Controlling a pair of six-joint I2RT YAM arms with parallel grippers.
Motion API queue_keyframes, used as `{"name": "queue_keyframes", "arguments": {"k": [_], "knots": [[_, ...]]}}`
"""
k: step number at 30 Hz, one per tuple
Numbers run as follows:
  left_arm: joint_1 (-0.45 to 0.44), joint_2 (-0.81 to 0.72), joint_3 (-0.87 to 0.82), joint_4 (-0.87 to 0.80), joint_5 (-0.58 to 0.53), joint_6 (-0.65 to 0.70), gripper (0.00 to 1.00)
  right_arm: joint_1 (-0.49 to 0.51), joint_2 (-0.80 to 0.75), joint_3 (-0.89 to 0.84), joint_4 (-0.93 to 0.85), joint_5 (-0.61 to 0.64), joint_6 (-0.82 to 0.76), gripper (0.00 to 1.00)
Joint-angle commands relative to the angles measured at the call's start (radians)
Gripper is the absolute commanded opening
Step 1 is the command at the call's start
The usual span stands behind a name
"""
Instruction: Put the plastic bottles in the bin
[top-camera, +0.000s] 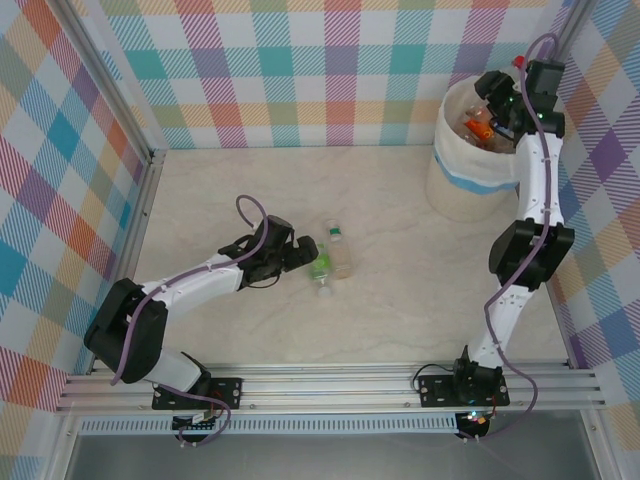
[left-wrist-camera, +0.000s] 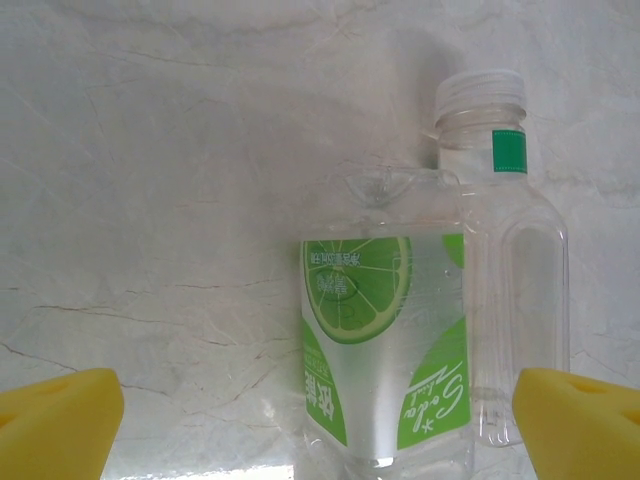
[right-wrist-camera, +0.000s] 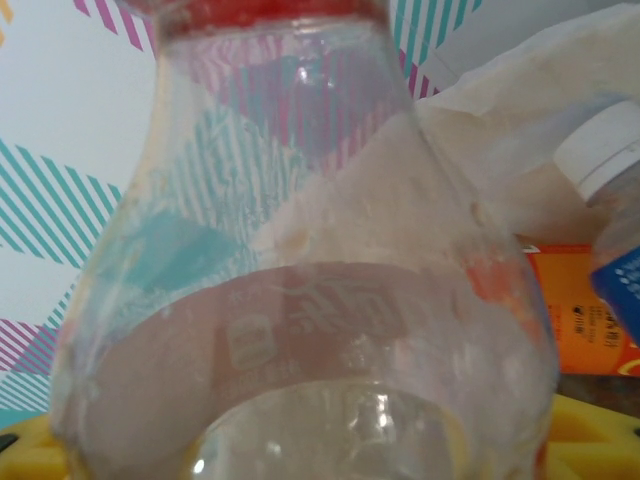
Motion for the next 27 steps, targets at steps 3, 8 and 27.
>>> {"name": "queue_keyframes", "arguments": {"k": [3,8,27], "knots": [[0.012,-0.041,-0.020,-0.026,-0.005,-0.006,1.00,0.007,0.062,0.102,-0.044,-0.015,0.129,0.65],[0.017,-0.059,-0.038,-0.022,-0.013,-0.010,1.00,0.007,0.086,0.131,-0.038,-0.016,0.177,0.73],[0.023,-0.072,-0.059,-0.006,-0.001,-0.015,1.00,0.027,0.038,0.130,-0.053,0.010,0.169,0.89]]}}
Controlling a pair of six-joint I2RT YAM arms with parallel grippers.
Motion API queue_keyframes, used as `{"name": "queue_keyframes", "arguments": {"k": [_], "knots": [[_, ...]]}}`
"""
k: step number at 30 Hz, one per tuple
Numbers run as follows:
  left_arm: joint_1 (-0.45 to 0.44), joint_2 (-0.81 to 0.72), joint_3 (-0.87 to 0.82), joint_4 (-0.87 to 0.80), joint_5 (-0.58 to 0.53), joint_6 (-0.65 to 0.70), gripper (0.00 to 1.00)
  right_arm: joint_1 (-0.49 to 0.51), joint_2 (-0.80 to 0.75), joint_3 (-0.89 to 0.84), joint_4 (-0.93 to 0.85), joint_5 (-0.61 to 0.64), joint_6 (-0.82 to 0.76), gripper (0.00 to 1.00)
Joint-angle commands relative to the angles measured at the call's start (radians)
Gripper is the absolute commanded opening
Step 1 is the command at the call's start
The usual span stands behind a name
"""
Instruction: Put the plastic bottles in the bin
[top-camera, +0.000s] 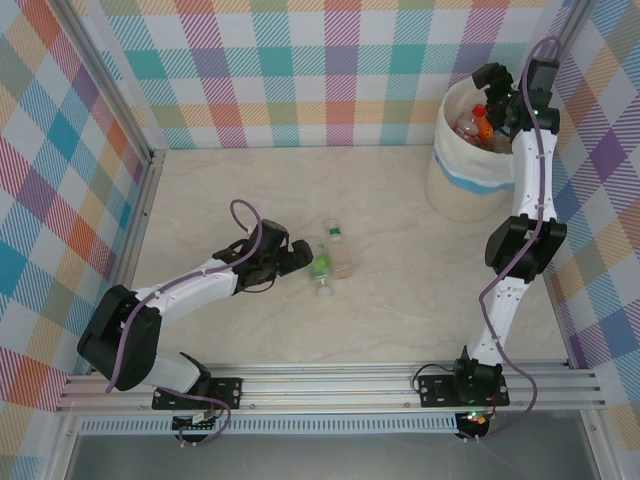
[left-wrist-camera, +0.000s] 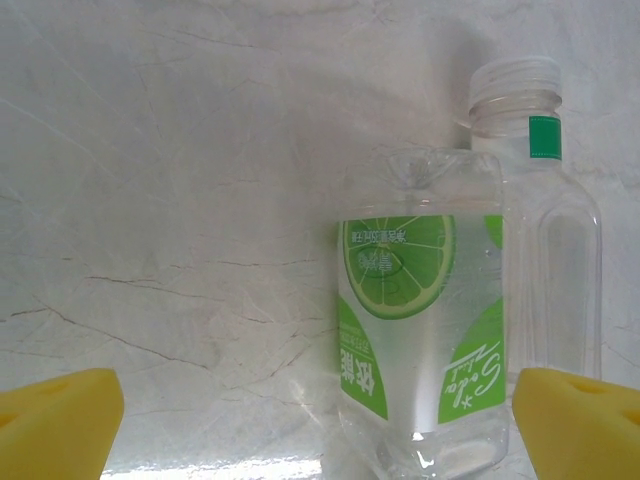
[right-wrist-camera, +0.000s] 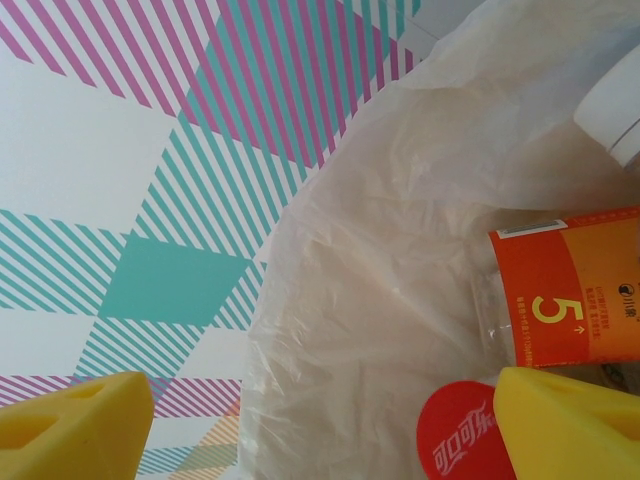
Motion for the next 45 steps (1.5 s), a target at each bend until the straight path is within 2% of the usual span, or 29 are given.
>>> {"name": "queue_keyframes", "arguments": {"k": [1,14,23,28,38,45], "knots": [[0.014,-0.027,-0.013,0.009,0.000,-0.011,1.00,0.015,-0.043,0.021,-0.012,0.009,-0.002,0.89],[0.022,-0.022,-0.026,0.018,0.014,-0.012,1.00,0.059,-0.165,-0.089,0.017,0.101,-0.114,0.92],[0.032,-0.005,-0.018,0.020,0.036,-0.008,1.00,0.091,-0.410,-0.416,0.153,0.188,-0.249,0.95],[0.035,-0.001,-0.011,0.012,0.041,-0.010,1.00,0.101,-0.590,-0.644,0.238,0.106,-0.337,1.00],[0.035,0.050,0.034,-0.017,0.058,-0.019,1.00,0.173,-0.944,-1.075,0.320,-0.090,-0.482,1.00],[0.035,0.054,0.035,-0.002,0.072,-0.053,1.00,0.321,-1.057,-1.247,0.189,-0.156,-0.635,1.00]]}}
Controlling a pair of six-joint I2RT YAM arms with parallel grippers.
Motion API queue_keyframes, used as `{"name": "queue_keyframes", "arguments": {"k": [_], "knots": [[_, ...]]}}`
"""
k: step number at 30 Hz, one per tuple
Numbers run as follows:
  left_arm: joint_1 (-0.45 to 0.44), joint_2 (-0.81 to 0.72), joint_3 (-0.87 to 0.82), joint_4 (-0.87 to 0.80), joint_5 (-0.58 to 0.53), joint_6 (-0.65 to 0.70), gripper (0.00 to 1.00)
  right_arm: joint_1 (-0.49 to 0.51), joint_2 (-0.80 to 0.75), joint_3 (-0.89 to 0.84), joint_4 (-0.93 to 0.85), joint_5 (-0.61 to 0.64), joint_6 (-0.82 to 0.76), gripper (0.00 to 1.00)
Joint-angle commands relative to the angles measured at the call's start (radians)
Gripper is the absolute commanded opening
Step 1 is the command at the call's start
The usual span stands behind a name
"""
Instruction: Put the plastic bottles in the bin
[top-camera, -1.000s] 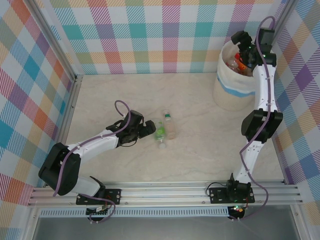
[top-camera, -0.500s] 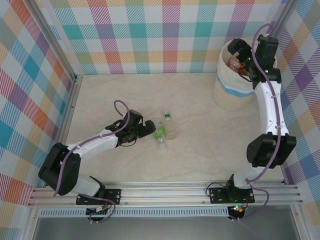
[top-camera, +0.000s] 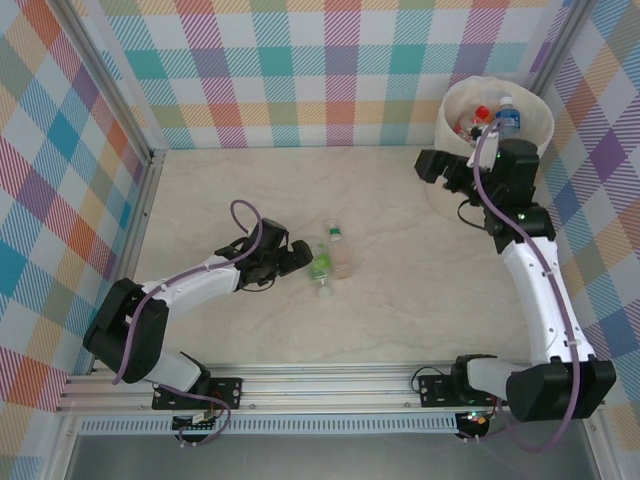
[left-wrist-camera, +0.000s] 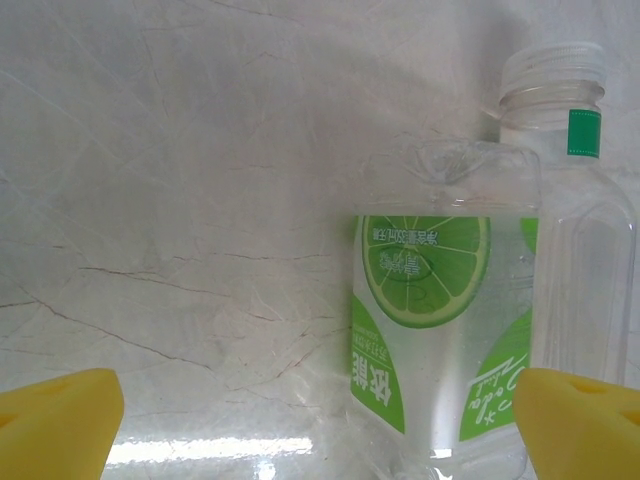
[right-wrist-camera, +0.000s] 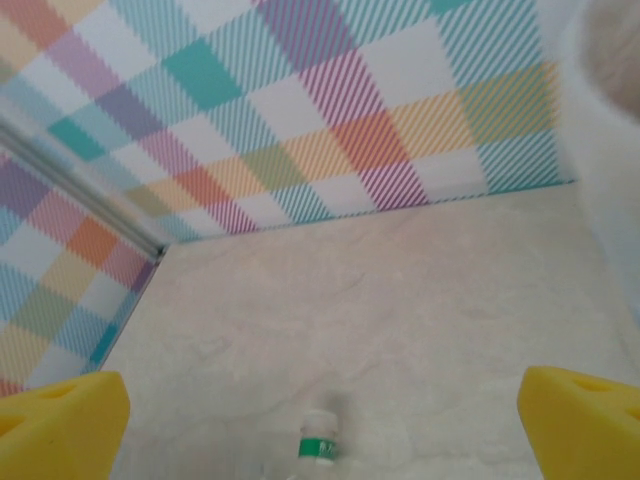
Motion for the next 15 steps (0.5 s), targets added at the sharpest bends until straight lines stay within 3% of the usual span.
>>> {"name": "queue_keyframes", "arguments": {"k": [1,3,8,15], "knots": [[0.011,0.006,0.025,-0.004,0.027,-0.025,1.00,0.084,-0.026,-0.060,-0.073,-0.063,-0.110,1.00],[0.011,0.000,0.025,-0.009,0.042,-0.028,1.00,0.149,-0.032,-0.103,-0.103,-0.054,-0.125,1.00],[-0.005,-0.019,0.001,-0.004,0.056,-0.045,1.00,0.332,0.007,-0.208,-0.114,0.134,-0.109,1.00],[-0.033,-0.010,0.004,-0.034,0.077,-0.061,1.00,0.496,0.226,-0.211,-0.090,0.293,0.040,1.00]]}}
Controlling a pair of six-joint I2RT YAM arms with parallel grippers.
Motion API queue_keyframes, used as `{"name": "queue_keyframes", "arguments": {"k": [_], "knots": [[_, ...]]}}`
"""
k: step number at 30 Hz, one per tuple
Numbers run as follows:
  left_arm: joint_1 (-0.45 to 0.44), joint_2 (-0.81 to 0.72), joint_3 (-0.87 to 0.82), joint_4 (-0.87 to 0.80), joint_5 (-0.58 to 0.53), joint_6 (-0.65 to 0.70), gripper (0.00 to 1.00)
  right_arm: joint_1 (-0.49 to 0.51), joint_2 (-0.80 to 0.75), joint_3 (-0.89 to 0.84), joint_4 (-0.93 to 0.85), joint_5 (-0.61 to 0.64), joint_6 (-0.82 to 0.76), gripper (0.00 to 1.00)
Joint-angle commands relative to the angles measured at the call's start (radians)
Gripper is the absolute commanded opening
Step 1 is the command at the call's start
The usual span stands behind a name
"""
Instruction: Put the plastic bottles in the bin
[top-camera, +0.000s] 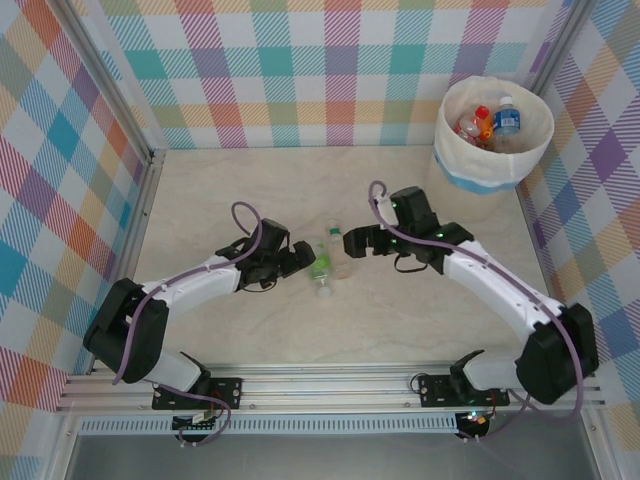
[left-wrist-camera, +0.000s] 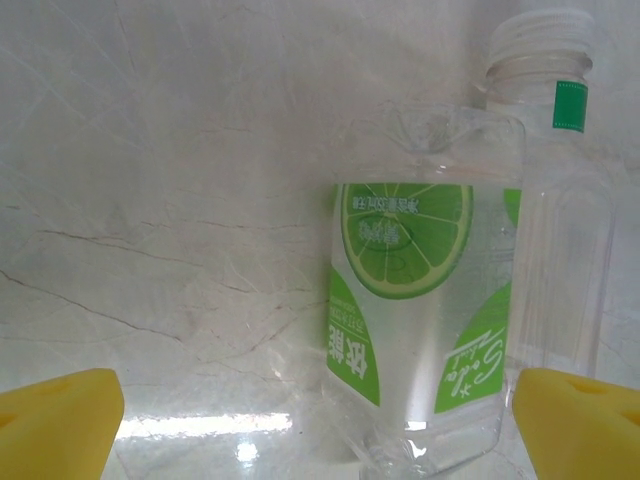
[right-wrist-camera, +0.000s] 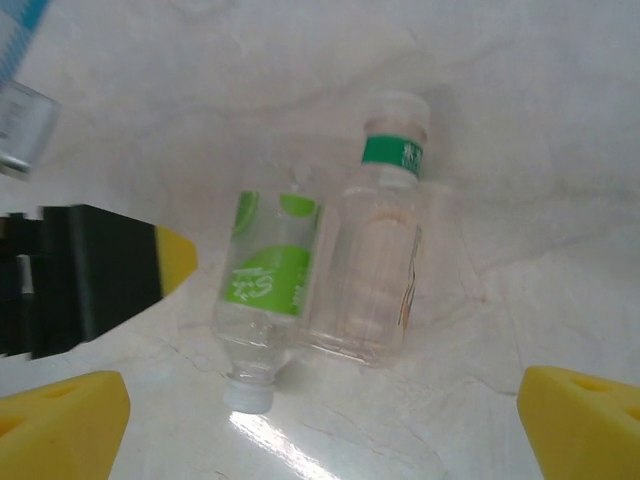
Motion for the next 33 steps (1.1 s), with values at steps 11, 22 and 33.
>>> {"name": "queue_keyframes", "arguments": {"k": [11,22,33], "knots": [[-0.010,-0.149,-0.084,-0.055,-0.028,0.045,1.00,0.137,0.341,0.104,0.052,0.173,0.259,1.00],[0.003,-0.168,-0.138,-0.022,-0.019,-0.015,1.00,0.156,0.481,0.190,0.016,0.297,0.348,1.00],[0.010,-0.138,-0.132,0.004,-0.024,-0.041,1.00,0.157,0.532,0.211,-0.004,0.377,0.352,0.87]]}}
